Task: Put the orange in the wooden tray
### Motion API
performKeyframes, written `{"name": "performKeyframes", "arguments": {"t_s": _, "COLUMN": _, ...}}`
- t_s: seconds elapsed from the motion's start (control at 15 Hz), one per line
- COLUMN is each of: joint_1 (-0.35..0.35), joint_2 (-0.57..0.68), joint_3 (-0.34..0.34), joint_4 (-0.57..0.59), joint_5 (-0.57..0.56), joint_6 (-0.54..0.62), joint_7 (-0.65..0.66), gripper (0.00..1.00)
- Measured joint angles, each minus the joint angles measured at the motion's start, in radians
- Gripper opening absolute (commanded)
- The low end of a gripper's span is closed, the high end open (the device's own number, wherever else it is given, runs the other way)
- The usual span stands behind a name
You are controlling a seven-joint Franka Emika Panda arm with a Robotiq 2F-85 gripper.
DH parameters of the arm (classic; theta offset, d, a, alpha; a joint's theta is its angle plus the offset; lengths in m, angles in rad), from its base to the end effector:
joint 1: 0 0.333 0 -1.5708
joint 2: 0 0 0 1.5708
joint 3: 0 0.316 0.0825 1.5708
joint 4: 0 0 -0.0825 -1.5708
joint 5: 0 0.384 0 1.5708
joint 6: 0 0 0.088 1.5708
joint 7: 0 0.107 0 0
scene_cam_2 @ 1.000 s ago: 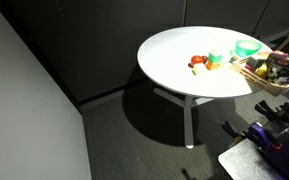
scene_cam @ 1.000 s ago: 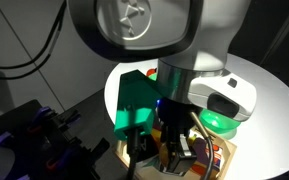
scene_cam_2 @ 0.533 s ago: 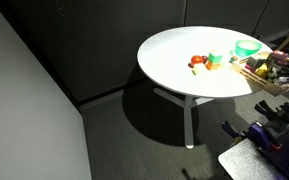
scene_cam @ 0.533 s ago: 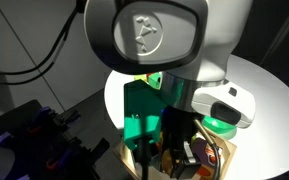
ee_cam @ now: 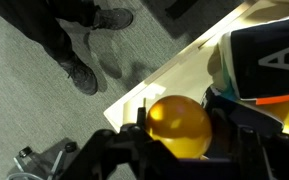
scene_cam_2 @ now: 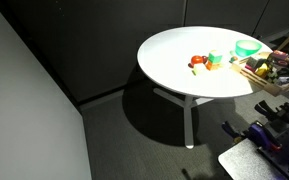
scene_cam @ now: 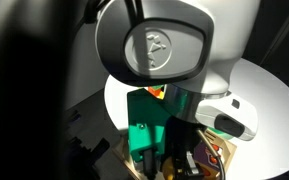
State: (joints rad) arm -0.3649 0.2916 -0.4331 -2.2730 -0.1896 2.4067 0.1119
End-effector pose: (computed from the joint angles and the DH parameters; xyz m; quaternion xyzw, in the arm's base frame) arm 0.3604 -0.3772 0.2299 0.9213 -0.3637 -0.1053 0.0890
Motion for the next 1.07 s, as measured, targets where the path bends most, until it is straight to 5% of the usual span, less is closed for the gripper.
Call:
{"name": "performKeyframes", "arguments": {"t_s": 0.33, "joint_1": 0.000, "joint_2": 0.028, "joint_3": -0.004, "joint_4": 0.013, "joint_5": 0.000, "joint_6": 0.000, "joint_7": 0.000, "gripper": 0.42}}
{"name": "performKeyframes", "arguments": {"t_s": 0.4, "joint_1": 0.000, "joint_2": 0.032, "joint_3": -0.004, "joint_4": 0.016, "joint_5": 0.000, "joint_6": 0.000, "joint_7": 0.000, "gripper": 0.92}}
{"name": "performKeyframes", "arguments": {"t_s": 0.6, "joint_1": 0.000, "joint_2": 0.041, "joint_3": -0.005, "joint_4": 0.023, "joint_5": 0.000, "joint_6": 0.000, "joint_7": 0.000, "gripper": 1.00}}
{"name": "performKeyframes", "arguments": {"t_s": 1.07, "joint_1": 0.000, "joint_2": 0.040, "joint_3": 0.000, "joint_4": 0.025, "joint_5": 0.002, "joint_6": 0.002, "joint_7": -0.003, "gripper": 1.00}}
